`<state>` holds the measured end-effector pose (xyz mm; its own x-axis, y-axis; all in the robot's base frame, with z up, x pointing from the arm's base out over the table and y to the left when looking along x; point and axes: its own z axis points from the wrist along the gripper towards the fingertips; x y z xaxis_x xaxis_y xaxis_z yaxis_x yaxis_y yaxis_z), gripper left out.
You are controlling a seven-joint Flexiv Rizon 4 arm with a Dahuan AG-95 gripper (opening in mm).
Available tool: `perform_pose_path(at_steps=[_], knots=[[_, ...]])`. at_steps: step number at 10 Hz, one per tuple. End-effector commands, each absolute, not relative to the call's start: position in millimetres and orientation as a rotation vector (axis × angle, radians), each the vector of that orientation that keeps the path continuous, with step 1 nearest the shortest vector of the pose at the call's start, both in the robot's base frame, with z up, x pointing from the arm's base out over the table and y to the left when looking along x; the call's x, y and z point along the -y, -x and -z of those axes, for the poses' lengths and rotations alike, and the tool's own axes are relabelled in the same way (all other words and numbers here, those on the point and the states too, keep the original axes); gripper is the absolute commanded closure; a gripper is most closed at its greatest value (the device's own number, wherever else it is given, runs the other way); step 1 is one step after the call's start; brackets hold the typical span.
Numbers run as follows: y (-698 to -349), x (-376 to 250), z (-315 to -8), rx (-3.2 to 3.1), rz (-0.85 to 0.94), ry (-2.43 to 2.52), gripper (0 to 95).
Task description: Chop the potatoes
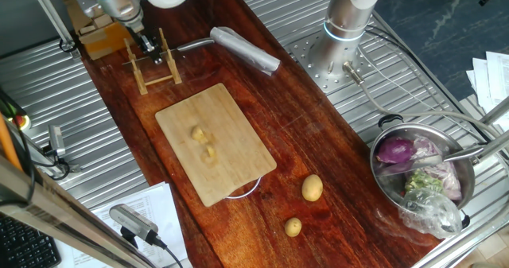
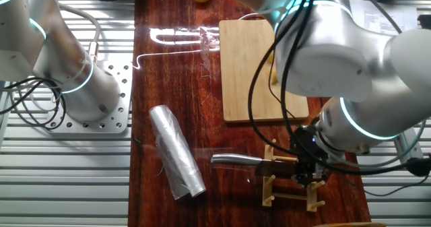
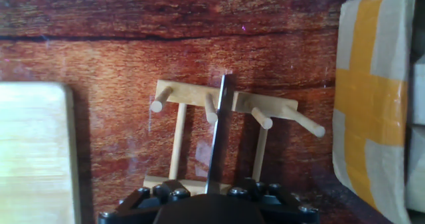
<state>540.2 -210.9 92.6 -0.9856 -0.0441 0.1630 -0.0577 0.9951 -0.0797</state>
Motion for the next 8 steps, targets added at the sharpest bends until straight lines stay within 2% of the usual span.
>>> perform_pose_path(at_steps=[1, 2, 3, 8], knots=[[-539.7, 211.7, -86.1, 2.980, -0.139, -0.071, 38.0], [-539.0, 212.0, -80.1, 2.975, -0.156, -0.060, 38.0], [-537.8, 212.4, -76.6, 2.974, -0.166, -0.049, 57.0], [-535.6, 215.3, -69.7, 2.958, -0.229, -0.054, 57.0]])
